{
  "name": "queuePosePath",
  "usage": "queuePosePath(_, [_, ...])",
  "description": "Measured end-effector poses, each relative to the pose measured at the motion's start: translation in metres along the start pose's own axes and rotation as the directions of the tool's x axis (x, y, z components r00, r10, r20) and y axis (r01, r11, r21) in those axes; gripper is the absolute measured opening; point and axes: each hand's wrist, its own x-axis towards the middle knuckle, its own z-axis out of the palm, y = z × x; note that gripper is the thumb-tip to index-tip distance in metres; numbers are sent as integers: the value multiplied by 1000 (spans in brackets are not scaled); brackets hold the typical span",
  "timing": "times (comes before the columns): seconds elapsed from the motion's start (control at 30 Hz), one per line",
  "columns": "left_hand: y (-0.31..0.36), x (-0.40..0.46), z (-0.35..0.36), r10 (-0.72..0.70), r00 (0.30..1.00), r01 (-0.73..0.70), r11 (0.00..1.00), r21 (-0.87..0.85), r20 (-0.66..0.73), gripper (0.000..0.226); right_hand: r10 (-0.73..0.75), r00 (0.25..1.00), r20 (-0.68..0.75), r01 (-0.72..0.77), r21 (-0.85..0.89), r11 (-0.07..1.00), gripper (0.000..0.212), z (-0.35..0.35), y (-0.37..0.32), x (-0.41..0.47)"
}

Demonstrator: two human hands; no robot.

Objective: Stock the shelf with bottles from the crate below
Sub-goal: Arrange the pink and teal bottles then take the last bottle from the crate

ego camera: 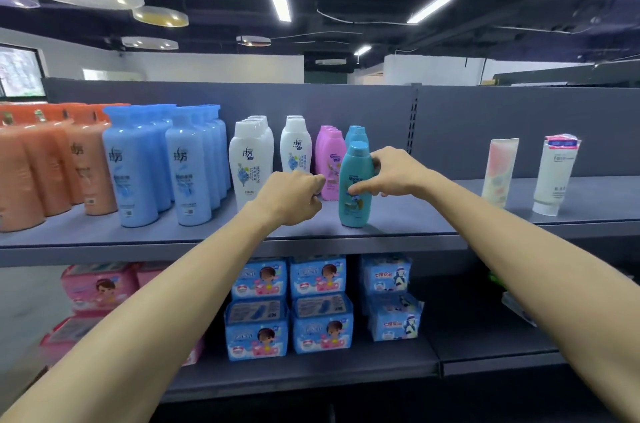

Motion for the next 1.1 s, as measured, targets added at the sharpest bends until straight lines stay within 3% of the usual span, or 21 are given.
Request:
queuePosePath(0.27, [-7,20,20,-6,1000,5,999,-36,-19,16,72,997,-25,-69,110,992,34,-13,35,18])
queuePosePath(0.4, [2,22,41,-54,997,46,991,-129,-60,10,89,996,-6,-85,245,966,34,3,49,21])
queuePosePath(0.73, [0,28,80,-107,992,91,976,-197,-69,16,144,989,24,-146,205,968,51,31,79,29])
queuePosePath(0.9, [-1,40,94,-227,968,188,936,-299,-103,12,134,990,-52,-122,186,975,48,40,87,40])
queuePosePath(1.1, [-3,55,96,-220,969,183,944,-274,-110,13,135,986,-98,-116,178,977,52,43,102,60])
